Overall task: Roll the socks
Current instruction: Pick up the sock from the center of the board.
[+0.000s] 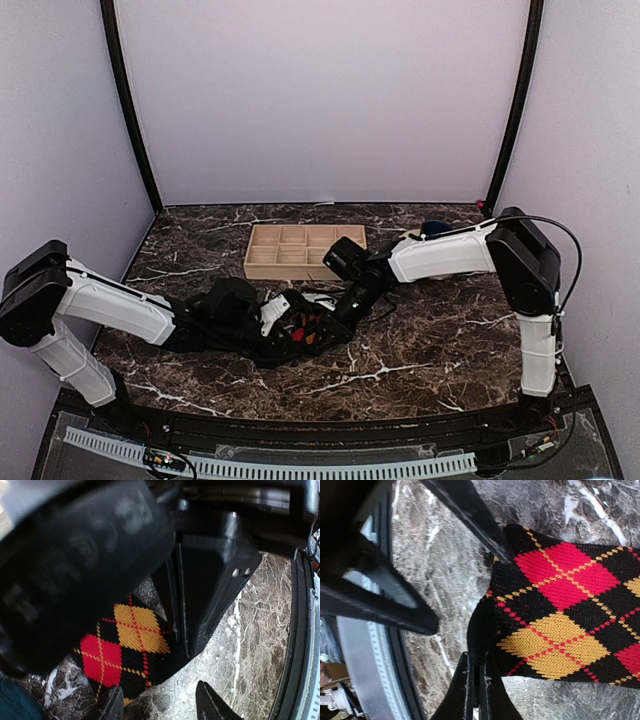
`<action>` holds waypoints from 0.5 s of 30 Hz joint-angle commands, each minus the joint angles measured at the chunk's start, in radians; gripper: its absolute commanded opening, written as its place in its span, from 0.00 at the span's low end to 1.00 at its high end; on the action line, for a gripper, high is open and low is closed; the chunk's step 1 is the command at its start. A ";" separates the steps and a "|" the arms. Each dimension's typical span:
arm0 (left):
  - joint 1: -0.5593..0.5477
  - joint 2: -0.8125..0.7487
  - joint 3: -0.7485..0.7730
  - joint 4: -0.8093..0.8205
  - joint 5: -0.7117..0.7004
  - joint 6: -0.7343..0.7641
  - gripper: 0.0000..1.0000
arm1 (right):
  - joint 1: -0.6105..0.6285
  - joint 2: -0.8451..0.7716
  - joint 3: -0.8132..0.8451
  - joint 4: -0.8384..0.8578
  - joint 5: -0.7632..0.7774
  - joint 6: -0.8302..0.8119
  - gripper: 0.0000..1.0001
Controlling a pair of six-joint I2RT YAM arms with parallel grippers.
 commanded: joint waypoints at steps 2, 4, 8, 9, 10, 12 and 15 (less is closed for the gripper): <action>-0.012 0.025 0.024 0.016 0.006 0.062 0.53 | -0.029 0.025 0.033 -0.050 -0.140 0.012 0.00; -0.015 0.039 0.032 0.016 0.016 0.071 0.53 | -0.035 0.037 0.041 -0.066 -0.162 0.011 0.00; -0.023 0.062 0.053 0.008 0.028 0.089 0.53 | -0.036 0.055 0.037 -0.083 -0.176 0.008 0.00; -0.025 0.064 0.058 0.003 0.023 0.093 0.53 | -0.037 0.060 0.037 -0.083 -0.182 0.009 0.00; -0.026 0.064 0.062 0.002 0.019 0.097 0.53 | -0.037 0.065 0.037 -0.087 -0.189 0.009 0.00; -0.029 0.060 0.064 0.001 0.015 0.107 0.54 | -0.038 0.074 0.037 -0.096 -0.198 0.006 0.00; -0.031 0.054 0.066 -0.004 0.011 0.127 0.54 | -0.040 0.075 0.029 -0.104 -0.208 0.004 0.00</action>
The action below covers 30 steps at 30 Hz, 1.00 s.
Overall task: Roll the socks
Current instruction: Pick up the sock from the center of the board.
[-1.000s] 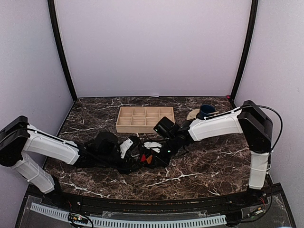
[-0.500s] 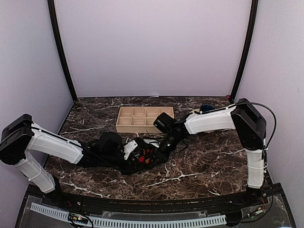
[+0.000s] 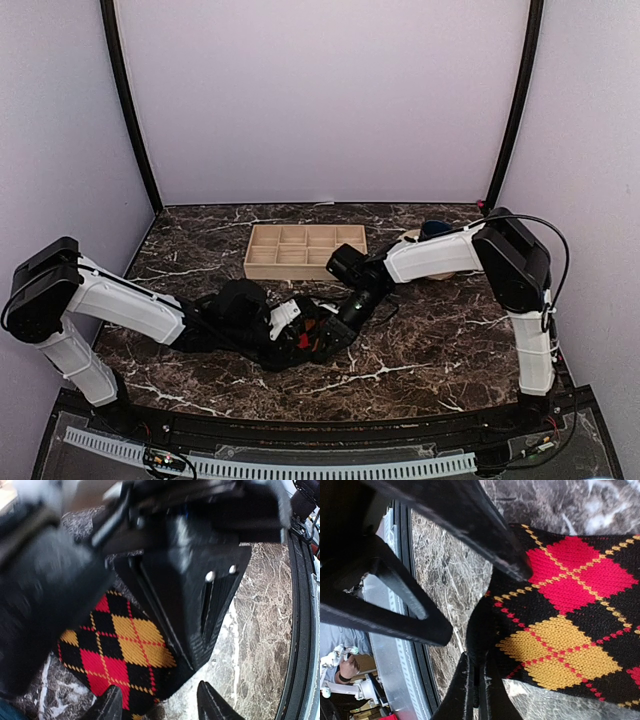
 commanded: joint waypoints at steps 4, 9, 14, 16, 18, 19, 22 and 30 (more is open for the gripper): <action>-0.008 0.007 0.042 -0.032 0.023 0.061 0.55 | -0.011 0.010 -0.002 -0.038 -0.068 -0.007 0.00; -0.022 0.032 0.059 -0.055 0.032 0.079 0.55 | -0.012 0.016 -0.005 -0.038 -0.088 -0.007 0.00; -0.027 0.051 0.071 -0.066 0.033 0.091 0.55 | -0.018 0.028 0.001 -0.040 -0.108 -0.010 0.00; -0.028 0.061 0.078 -0.073 0.036 0.095 0.54 | -0.021 0.032 0.003 -0.044 -0.116 -0.014 0.00; -0.028 0.073 0.086 -0.080 0.043 0.101 0.52 | -0.022 0.039 0.006 -0.055 -0.124 -0.021 0.00; -0.028 0.078 0.091 -0.083 0.048 0.102 0.52 | -0.024 0.040 0.008 -0.059 -0.127 -0.026 0.00; -0.028 0.100 0.111 -0.097 0.067 0.106 0.48 | -0.029 0.041 0.006 -0.063 -0.133 -0.030 0.00; -0.028 0.121 0.136 -0.127 0.092 0.114 0.38 | -0.035 0.046 0.001 -0.074 -0.134 -0.037 0.00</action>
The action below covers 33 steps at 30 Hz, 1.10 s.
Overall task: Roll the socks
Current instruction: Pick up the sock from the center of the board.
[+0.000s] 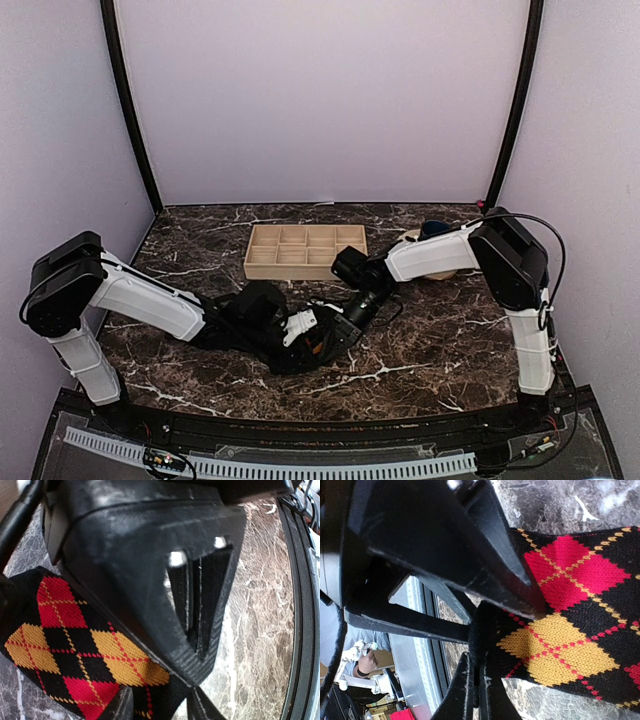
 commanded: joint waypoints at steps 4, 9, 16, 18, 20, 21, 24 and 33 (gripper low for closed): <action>-0.004 0.005 0.035 -0.066 0.042 0.014 0.36 | -0.008 0.025 0.003 -0.022 -0.012 -0.016 0.00; -0.004 -0.004 0.029 -0.067 0.065 0.007 0.33 | -0.009 0.035 0.012 -0.026 -0.003 -0.015 0.00; -0.004 0.007 0.035 -0.070 0.085 0.003 0.20 | -0.010 0.040 0.027 -0.030 0.028 -0.005 0.00; -0.004 0.013 0.039 -0.068 0.089 0.000 0.19 | -0.011 0.037 0.028 -0.024 0.032 0.001 0.00; -0.004 0.020 0.042 -0.071 0.093 0.000 0.17 | -0.013 0.037 0.030 -0.023 0.034 0.004 0.00; -0.004 0.023 0.044 -0.071 0.096 0.000 0.17 | -0.013 0.038 0.032 -0.024 0.034 0.004 0.00; -0.004 0.029 0.045 -0.067 0.100 -0.001 0.14 | -0.015 0.040 0.039 -0.026 0.041 0.005 0.00; -0.004 0.051 0.044 -0.070 0.079 -0.020 0.05 | -0.015 0.048 0.039 0.008 0.124 0.040 0.06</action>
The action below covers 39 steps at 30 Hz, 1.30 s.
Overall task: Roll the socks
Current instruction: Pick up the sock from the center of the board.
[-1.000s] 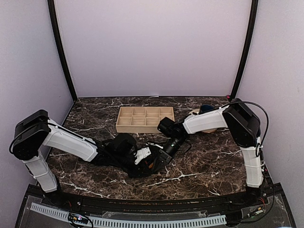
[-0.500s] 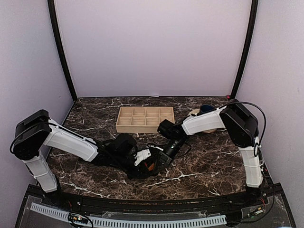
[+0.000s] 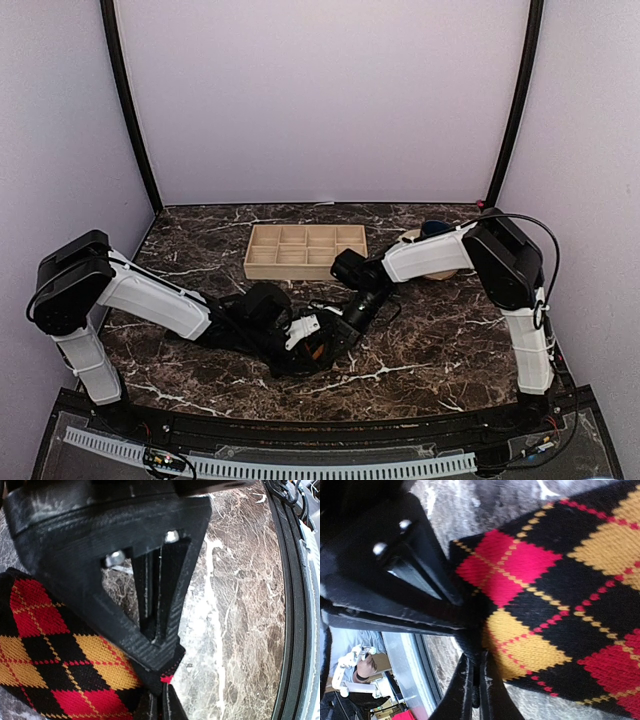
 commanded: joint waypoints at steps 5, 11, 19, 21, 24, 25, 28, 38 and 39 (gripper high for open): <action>-0.004 0.032 0.019 -0.022 -0.011 -0.048 0.00 | -0.009 0.010 -0.007 0.074 0.077 0.046 0.12; -0.004 0.056 0.025 -0.031 0.001 -0.091 0.00 | -0.012 -0.009 -0.053 0.145 0.084 0.084 0.26; 0.004 0.071 0.031 -0.059 0.000 -0.128 0.00 | -0.017 -0.020 -0.067 0.199 0.078 0.115 0.28; 0.014 0.072 0.030 -0.057 0.004 -0.143 0.00 | -0.023 -0.028 -0.073 0.207 0.089 0.118 0.28; 0.031 0.072 0.023 -0.053 0.020 -0.163 0.00 | -0.039 -0.051 -0.095 0.240 0.100 0.134 0.29; 0.036 0.073 0.021 -0.053 0.023 -0.170 0.00 | -0.045 -0.060 -0.107 0.265 0.104 0.144 0.29; 0.050 0.074 0.016 -0.055 0.031 -0.192 0.00 | -0.061 -0.081 -0.138 0.320 0.110 0.172 0.29; 0.093 0.090 0.006 -0.049 0.107 -0.264 0.00 | -0.084 -0.157 -0.237 0.499 0.162 0.247 0.30; 0.096 0.093 0.005 -0.048 0.118 -0.270 0.00 | -0.086 -0.167 -0.251 0.519 0.169 0.251 0.30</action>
